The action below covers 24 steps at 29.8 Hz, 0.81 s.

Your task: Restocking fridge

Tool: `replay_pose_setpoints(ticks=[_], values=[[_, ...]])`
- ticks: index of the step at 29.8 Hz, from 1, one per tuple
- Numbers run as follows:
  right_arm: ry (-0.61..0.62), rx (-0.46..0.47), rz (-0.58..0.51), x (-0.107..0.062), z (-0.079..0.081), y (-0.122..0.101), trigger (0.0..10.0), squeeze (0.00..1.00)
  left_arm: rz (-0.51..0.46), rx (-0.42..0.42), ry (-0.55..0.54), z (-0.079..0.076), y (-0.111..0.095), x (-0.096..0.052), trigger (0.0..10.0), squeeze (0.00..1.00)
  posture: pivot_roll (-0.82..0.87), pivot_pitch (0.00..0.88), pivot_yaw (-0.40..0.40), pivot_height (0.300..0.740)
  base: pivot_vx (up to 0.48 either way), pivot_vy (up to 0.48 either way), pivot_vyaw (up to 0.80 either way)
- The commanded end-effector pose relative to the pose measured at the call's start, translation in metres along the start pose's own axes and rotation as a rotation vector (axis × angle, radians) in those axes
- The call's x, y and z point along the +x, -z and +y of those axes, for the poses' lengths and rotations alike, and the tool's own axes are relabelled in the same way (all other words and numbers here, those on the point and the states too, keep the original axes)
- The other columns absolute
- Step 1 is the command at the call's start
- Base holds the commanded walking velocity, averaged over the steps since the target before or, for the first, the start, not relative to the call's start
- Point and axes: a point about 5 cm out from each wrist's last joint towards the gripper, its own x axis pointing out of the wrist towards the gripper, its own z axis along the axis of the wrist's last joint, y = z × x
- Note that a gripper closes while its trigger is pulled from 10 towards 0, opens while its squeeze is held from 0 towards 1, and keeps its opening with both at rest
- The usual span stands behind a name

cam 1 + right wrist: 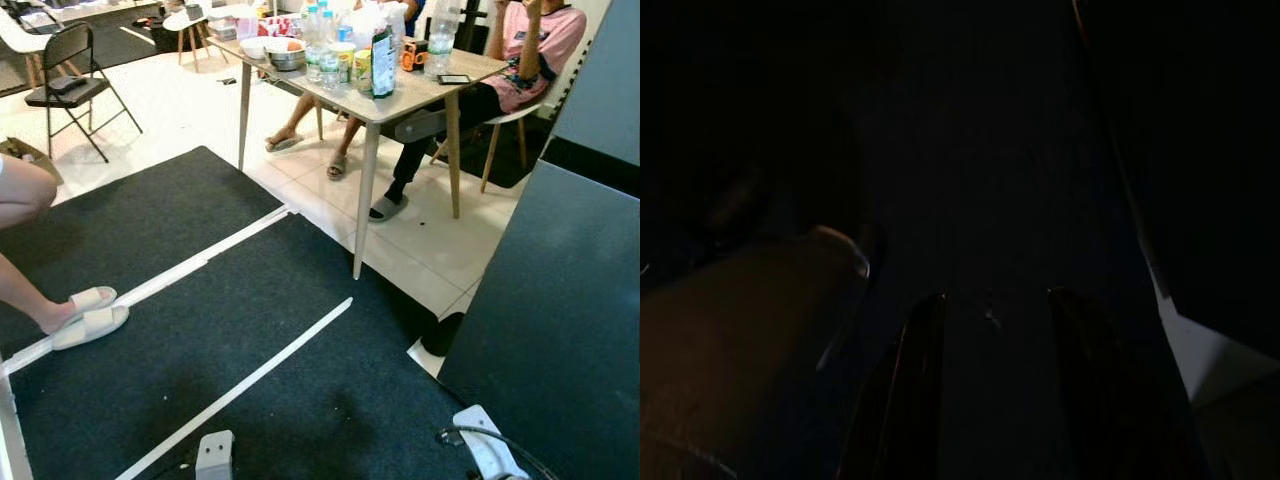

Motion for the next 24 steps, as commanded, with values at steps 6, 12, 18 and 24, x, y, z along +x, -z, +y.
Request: replay_pose_setpoints(ticks=[6, 12, 18, 24], values=[[-0.008, -0.002, -0.017, 0.000, 0.002, -0.009, 10.0, 0.00, 0.037, 0.020, 0.018, -0.007, 0.009, 0.001, 10.0, 0.00, -0.04, 0.000, 0.015, 0.740, 0.090, 0.000, 0.00], [-0.032, -0.022, -0.034, 0.001, 0.008, -0.019, 10.0, 0.00, 0.045, 0.033, 0.018, -0.013, 0.010, 0.002, 10.0, 0.00, -0.04, 0.000, 0.018, 0.740, 0.316, 0.000, 0.13], [-0.043, -0.002, -0.043, 0.001, 0.012, -0.022, 10.0, 0.00, 0.049, 0.039, 0.022, -0.014, 0.010, 0.002, 10.0, 0.00, -0.04, 0.000, 0.020, 0.740, 0.337, 0.000, 0.64], [-0.039, 0.002, -0.049, 0.001, 0.012, -0.022, 10.0, 0.00, 0.051, 0.048, 0.023, -0.012, 0.011, 0.002, 10.0, 0.00, -0.04, 0.000, 0.019, 0.740, 0.344, 0.000, 0.00]])
